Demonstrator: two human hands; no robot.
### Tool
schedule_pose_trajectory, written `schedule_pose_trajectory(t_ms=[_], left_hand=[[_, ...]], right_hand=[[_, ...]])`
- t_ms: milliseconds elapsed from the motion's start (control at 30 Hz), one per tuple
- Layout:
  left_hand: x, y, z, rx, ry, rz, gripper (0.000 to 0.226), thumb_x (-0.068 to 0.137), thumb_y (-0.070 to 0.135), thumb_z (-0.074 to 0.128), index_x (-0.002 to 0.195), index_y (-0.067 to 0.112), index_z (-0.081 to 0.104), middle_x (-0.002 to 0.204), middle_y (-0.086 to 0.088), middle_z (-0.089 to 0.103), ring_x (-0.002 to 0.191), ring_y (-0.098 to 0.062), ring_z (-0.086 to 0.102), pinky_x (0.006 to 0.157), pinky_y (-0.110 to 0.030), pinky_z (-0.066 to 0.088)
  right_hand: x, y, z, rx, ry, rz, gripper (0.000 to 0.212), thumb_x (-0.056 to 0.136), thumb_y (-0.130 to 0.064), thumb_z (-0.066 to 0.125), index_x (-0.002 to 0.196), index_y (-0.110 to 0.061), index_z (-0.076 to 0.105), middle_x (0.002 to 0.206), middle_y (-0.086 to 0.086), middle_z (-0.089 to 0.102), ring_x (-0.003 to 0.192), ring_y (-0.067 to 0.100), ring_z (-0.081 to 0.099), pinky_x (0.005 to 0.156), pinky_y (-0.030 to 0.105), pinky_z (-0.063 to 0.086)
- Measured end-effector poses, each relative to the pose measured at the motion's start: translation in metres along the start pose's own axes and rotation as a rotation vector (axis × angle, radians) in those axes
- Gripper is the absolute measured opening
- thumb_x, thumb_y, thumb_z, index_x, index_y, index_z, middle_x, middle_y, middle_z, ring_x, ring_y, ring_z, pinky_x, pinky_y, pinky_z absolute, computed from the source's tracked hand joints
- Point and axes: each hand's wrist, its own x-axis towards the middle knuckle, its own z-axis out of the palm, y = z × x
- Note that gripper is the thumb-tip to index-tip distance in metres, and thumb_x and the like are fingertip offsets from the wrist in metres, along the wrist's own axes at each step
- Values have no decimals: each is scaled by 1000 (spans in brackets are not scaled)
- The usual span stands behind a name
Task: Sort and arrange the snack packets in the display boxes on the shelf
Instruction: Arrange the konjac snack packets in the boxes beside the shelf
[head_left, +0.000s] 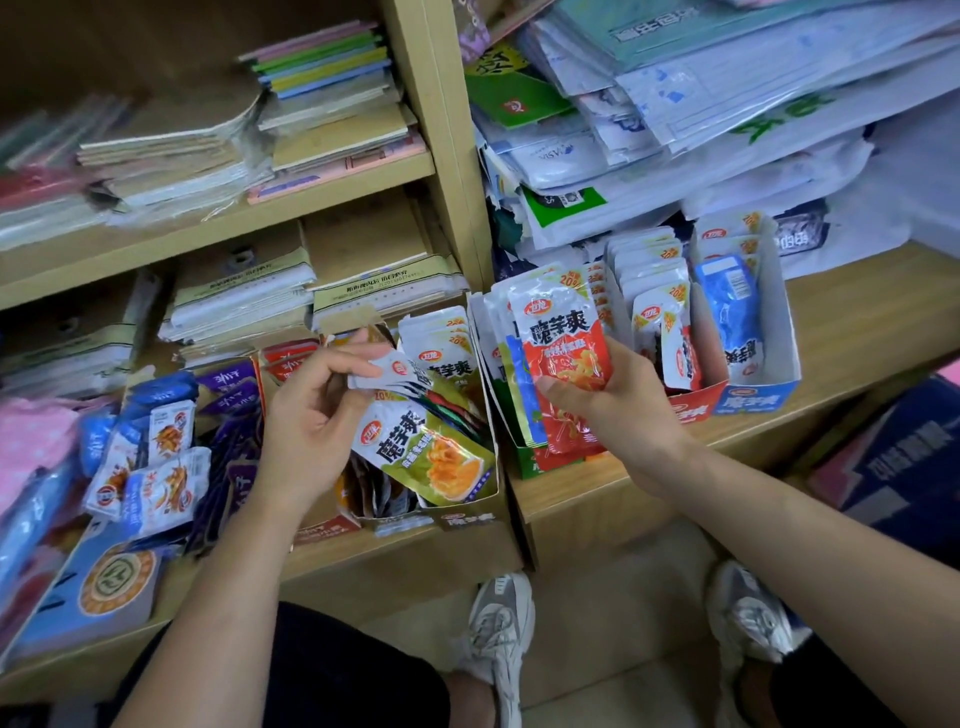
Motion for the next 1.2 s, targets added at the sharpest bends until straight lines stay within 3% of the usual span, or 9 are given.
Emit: schedule_pose_trajectory(t_ms=[100, 233, 333, 533, 667, 833, 1000, 1200], left_hand=[[0, 3, 1, 40, -3, 7, 28, 92, -15, 55, 99, 11, 63, 118, -2, 69, 131, -21, 56, 106, -35, 49], [2, -1, 5, 170, 42, 121, 21, 89, -6, 65, 102, 9, 73, 111, -4, 70, 115, -24, 65, 95, -52, 54], [3, -1, 11, 286, 95, 197, 20, 87, -5, 69, 101, 7, 77, 105, -4, 71, 108, -20, 68, 90, -47, 57], [3, -1, 10, 374, -12, 203, 22, 83, -8, 69, 97, 7, 75, 104, 0, 72, 115, -15, 65, 104, -31, 48], [6, 0, 13, 457, -102, 240, 19, 89, 10, 62, 100, 12, 77, 110, 2, 72, 115, -17, 64, 102, -43, 49], [15, 7, 23, 586, -221, 205, 16, 86, 15, 62, 98, 23, 70, 134, 11, 62, 131, -14, 52, 110, -51, 39], [10, 3, 21, 605, -126, 360, 21, 80, -2, 72, 94, 12, 79, 107, 3, 75, 109, -19, 65, 93, -48, 53], [-5, 1, 20, 630, -39, 499, 20, 80, -7, 71, 88, 8, 81, 96, -3, 78, 94, -20, 73, 79, -41, 60]], right_hand=[[0, 1, 1, -14, -8, 10, 29, 86, -30, 78, 111, -30, 63, 99, -7, 76, 90, 11, 74, 85, 44, 61], [-1, 2, 3, -29, -10, 9, 26, 86, -30, 78, 107, -31, 64, 98, -8, 76, 89, 9, 74, 82, 39, 61], [-2, 2, 2, -21, -4, 1, 23, 86, -28, 78, 104, -31, 63, 96, -9, 76, 86, 6, 73, 72, 29, 59], [-2, 1, 2, -16, -3, 3, 23, 87, -27, 77, 104, -30, 63, 95, -9, 75, 85, 5, 73, 70, 25, 58], [-1, 1, 3, -22, -7, 11, 24, 86, -29, 77, 105, -31, 62, 96, -10, 75, 85, 6, 73, 71, 28, 59], [-1, 2, 3, -18, -6, 14, 27, 86, -30, 77, 109, -29, 62, 97, -9, 75, 86, 7, 74, 72, 28, 60], [-1, 2, 2, -14, -12, 8, 23, 87, -27, 77, 105, -29, 62, 95, -8, 75, 85, 7, 74, 68, 24, 58], [0, 1, 3, -12, -13, 12, 25, 87, -28, 76, 107, -29, 62, 97, -8, 75, 87, 7, 74, 69, 25, 58]])
